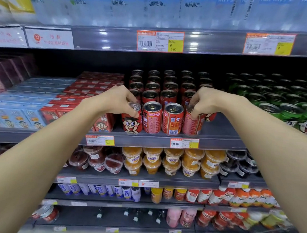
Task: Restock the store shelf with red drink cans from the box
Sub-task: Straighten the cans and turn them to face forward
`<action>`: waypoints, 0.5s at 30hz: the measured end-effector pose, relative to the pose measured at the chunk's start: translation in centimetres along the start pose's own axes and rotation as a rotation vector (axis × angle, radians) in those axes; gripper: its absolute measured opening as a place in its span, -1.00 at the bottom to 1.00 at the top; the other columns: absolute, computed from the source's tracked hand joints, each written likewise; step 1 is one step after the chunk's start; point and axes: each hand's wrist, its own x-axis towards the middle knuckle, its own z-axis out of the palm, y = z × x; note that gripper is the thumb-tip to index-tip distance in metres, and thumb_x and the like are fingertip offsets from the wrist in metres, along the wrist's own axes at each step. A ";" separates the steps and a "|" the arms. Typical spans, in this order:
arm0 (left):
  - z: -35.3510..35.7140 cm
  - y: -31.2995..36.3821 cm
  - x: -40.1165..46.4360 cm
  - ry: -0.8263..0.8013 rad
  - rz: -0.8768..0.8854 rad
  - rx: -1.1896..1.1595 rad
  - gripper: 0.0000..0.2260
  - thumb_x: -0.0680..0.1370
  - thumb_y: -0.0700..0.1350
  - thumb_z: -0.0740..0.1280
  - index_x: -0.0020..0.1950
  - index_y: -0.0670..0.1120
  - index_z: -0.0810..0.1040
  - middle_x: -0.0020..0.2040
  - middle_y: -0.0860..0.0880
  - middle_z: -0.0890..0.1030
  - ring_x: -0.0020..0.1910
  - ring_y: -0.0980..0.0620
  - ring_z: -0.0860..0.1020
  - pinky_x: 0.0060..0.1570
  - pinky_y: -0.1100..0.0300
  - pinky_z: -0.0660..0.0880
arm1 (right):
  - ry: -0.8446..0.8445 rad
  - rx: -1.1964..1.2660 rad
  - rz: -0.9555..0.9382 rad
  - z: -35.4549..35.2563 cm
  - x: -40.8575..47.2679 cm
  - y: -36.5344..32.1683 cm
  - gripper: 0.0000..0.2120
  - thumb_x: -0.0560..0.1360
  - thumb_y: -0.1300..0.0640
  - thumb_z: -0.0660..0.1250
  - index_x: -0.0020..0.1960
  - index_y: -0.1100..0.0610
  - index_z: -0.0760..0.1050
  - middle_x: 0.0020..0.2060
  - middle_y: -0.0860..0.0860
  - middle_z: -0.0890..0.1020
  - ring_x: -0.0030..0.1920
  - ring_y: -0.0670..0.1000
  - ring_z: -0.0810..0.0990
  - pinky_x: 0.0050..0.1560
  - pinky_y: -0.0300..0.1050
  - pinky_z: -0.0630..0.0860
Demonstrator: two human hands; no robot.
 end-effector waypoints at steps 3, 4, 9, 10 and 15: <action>0.0 0.2 -0.3 0.003 0.002 0.015 -0.36 0.35 0.13 0.55 0.36 -0.06 0.53 0.31 -0.06 0.55 0.25 -0.04 0.51 0.12 0.18 0.43 | -0.027 -0.049 -0.009 -0.3 -0.1 -0.3 -0.49 0.34 0.02 0.55 0.25 0.12 0.58 0.01 0.03 0.64 -0.03 0.04 0.60 -0.11 -0.10 0.59; 0.0 0.3 -0.3 0.002 0.008 0.017 -0.37 0.36 0.12 0.55 0.36 -0.07 0.53 0.30 -0.07 0.56 0.24 -0.04 0.51 0.10 0.19 0.42 | -0.028 -0.047 -0.009 -0.4 -0.1 -0.4 -0.46 0.34 0.03 0.55 0.28 0.12 0.57 0.04 0.04 0.64 -0.01 0.05 0.60 -0.08 -0.08 0.59; -0.3 0.2 0.0 -0.043 0.053 0.078 -0.39 0.39 0.16 0.51 0.36 -0.07 0.53 0.32 -0.06 0.54 0.25 -0.04 0.50 0.14 0.15 0.45 | -0.082 -0.026 -0.001 -0.7 0.0 -0.1 -0.36 0.32 -0.03 0.58 0.35 0.11 0.52 0.16 0.03 0.62 0.08 0.06 0.60 0.10 -0.04 0.59; -0.4 0.2 -0.1 -0.059 0.064 0.100 -0.39 0.40 0.18 0.50 0.37 -0.06 0.52 0.33 -0.05 0.53 0.26 -0.04 0.49 0.16 0.14 0.44 | -0.109 -0.015 0.002 -0.9 0.2 -0.2 -0.36 0.33 -0.07 0.58 0.35 0.12 0.52 0.16 0.03 0.62 0.08 0.05 0.60 0.08 -0.06 0.58; -2.0 -0.6 0.4 -0.014 0.080 0.031 -0.37 0.36 0.29 0.46 0.26 -0.11 0.59 0.12 -0.02 0.62 0.16 -0.02 0.58 0.19 0.11 0.48 | 0.036 -0.053 -0.021 -2.5 1.2 -1.3 -0.42 0.49 -0.25 0.37 0.30 0.16 0.56 0.23 0.08 0.61 0.18 0.12 0.57 0.15 -0.09 0.49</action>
